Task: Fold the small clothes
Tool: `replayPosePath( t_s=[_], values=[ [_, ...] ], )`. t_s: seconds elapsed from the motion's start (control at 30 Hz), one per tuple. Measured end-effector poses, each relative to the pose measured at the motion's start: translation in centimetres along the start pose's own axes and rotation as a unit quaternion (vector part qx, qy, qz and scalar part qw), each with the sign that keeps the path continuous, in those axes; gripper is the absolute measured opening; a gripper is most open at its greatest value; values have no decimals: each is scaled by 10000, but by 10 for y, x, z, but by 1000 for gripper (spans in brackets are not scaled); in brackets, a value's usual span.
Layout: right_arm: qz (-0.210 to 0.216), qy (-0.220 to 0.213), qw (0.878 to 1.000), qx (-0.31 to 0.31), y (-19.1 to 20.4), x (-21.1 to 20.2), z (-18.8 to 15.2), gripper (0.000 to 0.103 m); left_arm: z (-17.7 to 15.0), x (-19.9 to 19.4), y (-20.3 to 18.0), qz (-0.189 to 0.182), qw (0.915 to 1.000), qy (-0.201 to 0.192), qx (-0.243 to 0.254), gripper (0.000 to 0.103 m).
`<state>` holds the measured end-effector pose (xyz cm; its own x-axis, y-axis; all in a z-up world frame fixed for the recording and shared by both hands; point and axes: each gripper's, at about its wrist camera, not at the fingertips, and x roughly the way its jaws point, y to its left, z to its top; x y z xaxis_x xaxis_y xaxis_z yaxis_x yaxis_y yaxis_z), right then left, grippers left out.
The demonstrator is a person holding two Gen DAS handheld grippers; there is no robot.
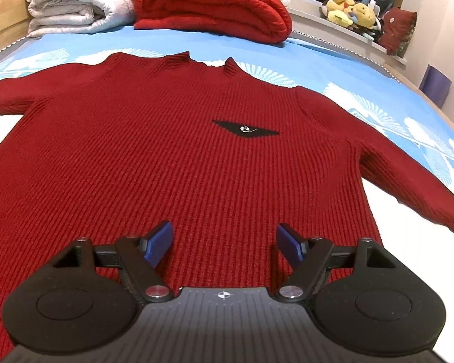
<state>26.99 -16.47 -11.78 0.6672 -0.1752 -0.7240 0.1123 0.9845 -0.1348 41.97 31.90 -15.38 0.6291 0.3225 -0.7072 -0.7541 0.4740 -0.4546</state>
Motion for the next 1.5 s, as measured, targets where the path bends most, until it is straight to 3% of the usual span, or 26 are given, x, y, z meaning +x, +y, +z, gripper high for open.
replayPosePath(
  t_s=[0.03,0.1,0.13,0.23,0.33,0.4,0.53,0.57,0.63,0.67,0.7,0.83,0.93,1.07,1.17,1.3,1.33,1.37,1.4,1.47,1.5],
  values=[
    [-11,-6,10000,-1,-2,-1,0,77,2,-2,6,-207,9997,-37,-137,45],
    [-65,-26,10000,54,-8,-3,0,77,10,-4,10,-472,9982,149,-325,88],
    [-79,-26,9999,122,-12,-3,1,77,12,-6,13,-574,9970,234,-457,94],
    [31,14,9976,685,-32,-4,7,79,13,-6,16,-553,9962,392,-543,96],
    [-80,144,9919,1260,-57,-1,9,80,13,-9,3,-251,9989,385,-95,96],
    [-163,331,9906,1321,-67,5,6,80,11,-12,-5,-80,9991,344,216,102],
    [-130,443,9882,1462,-75,6,2,80,4,-7,-11,-340,9967,553,479,103],
    [-87,440,9874,1519,-77,5,2,80,3,-4,-11,-453,9958,642,467,102],
    [-62,412,9870,1550,-78,4,2,80,1,-7,-13,-518,9963,499,481,74],
    [-69,391,9874,1529,-77,3,2,80,0,-9,-15,-479,9965,424,534,36],
    [-88,373,9880,1495,-77,3,3,80,1,-13,-17,-356,9971,326,585,14],
    [-122,333,9878,1518,-77,1,8,80,7,-46,-33,-330,9975,-83,615,13],
    [-84,229,9849,1716,-81,-4,14,80,-5,-96,-75,-836,9892,-483,1101,13],
    [168,84,9797,1994,-89,-16,20,80,-61,-165,-146,-1787,9617,-526,2010,12],
    [156,-14,9793,2020,-95,-23,20,80,-130,-212,-194,-2490,9331,-315,2576,12],
    [84,-136,9775,2102,-109,-31,18,80,-254,-255,-232,-3151,8814,312,3505,14],
    [79,-143,9770,2126,-113,-32,17,80,-291,-259,-237,-3291,8623,625,3797,17],
    [66,-135,9765,2152,-117,-32,16,80,-323,-259,-238,-3373,8432,944,4078,38],
    [67,-120,9762,2162,-120,-33,14,80,-354,-256,-236,-3400,8236,1260,4361,65],
    [81,-85,9758,2185,-126,-34,13,80,-402,-254,-223,-3345,7893,1579,4901,78],
    [82,-87,9752,2209,-130,-34,12,80,-414,-255,-213,-3374,7753,1591,5098,78]
  ],
)
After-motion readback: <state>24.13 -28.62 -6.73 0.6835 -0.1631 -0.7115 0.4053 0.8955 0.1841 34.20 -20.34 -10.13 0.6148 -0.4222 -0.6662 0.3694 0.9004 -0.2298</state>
